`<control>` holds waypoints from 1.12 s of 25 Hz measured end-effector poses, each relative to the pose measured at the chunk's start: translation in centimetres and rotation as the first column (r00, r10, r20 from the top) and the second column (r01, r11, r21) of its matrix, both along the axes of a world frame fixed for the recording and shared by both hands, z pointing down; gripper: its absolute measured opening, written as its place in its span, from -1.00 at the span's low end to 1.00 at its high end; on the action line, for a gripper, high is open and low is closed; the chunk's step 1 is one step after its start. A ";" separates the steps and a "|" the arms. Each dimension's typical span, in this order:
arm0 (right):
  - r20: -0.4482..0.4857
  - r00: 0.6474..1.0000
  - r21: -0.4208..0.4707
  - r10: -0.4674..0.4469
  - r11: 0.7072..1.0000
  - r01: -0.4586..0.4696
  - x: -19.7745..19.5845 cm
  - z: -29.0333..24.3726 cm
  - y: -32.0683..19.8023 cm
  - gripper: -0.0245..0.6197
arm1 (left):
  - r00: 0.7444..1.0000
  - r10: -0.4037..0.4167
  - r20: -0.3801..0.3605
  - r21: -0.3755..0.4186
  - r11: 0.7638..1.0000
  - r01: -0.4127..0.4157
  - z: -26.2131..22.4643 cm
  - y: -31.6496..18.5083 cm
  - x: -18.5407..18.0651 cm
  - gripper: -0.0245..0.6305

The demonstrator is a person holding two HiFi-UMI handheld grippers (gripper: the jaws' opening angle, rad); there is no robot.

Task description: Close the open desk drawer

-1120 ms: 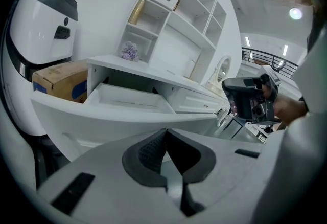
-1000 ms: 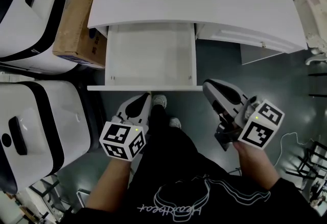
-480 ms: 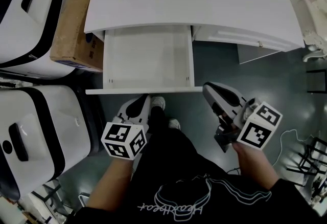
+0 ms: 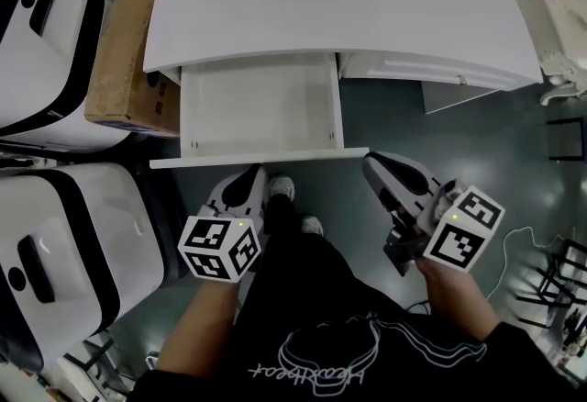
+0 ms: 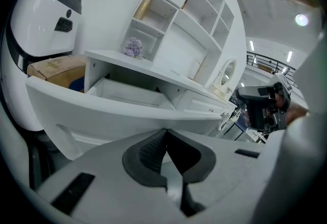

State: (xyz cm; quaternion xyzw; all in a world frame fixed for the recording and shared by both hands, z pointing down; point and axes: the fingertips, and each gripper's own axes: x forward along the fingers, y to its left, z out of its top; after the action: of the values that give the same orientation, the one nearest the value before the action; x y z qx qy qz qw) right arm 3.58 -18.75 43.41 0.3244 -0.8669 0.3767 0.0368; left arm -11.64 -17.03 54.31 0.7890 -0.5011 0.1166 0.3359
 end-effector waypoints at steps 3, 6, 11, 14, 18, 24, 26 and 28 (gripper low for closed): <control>-0.004 1.000 -0.003 0.009 1.000 -0.009 0.1 0.2 -0.3 -0.90 | 1.000 -0.006 -0.008 0.000 1.000 0.006 0.0 -0.8 0.0 -0.91; -0.007 1.000 -0.009 0.023 1.000 -0.023 0.4 0.3 -0.7 -0.90 | 1.000 -0.004 -0.009 -0.002 1.000 0.004 0.0 -1.5 0.0 -0.91; -0.009 0.999 -0.017 0.038 0.999 -0.038 0.5 0.2 -1.4 -0.90 | 1.000 0.004 -0.009 -0.011 1.000 -0.004 0.2 -3.0 -0.1 -0.91; -0.009 0.999 -0.021 0.046 0.999 -0.046 0.4 0.2 -1.7 -0.90 | 1.000 0.003 -0.011 -0.018 1.000 -0.003 0.4 -3.8 -0.1 -0.91; -0.012 0.998 -0.029 0.062 0.998 -0.062 0.6 0.3 -2.2 -0.90 | 1.000 0.007 -0.005 -0.019 1.000 -0.007 0.5 -5.1 -0.2 -0.91; -0.015 0.996 -0.037 0.082 0.996 -0.083 0.8 0.4 -3.1 -0.90 | 1.000 0.020 0.003 -0.022 1.000 -0.020 0.6 -7.1 -0.3 -0.91; -0.016 0.996 -0.039 0.089 0.995 -0.090 0.8 0.4 -3.4 -0.90 | 1.000 0.022 0.003 -0.025 0.999 -0.022 0.7 -7.8 -0.3 -0.91; -0.017 0.995 -0.042 0.098 0.994 -0.099 0.9 0.4 -3.8 -0.90 | 1.000 0.023 0.006 -0.027 0.999 -0.023 0.8 -8.5 -0.3 -0.91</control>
State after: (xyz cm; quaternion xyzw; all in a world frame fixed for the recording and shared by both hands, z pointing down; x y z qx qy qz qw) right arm 4.47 -22.57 43.85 0.3685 -0.8414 0.3941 0.0315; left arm -11.96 -25.50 55.08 0.7899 -0.4913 0.1297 0.3434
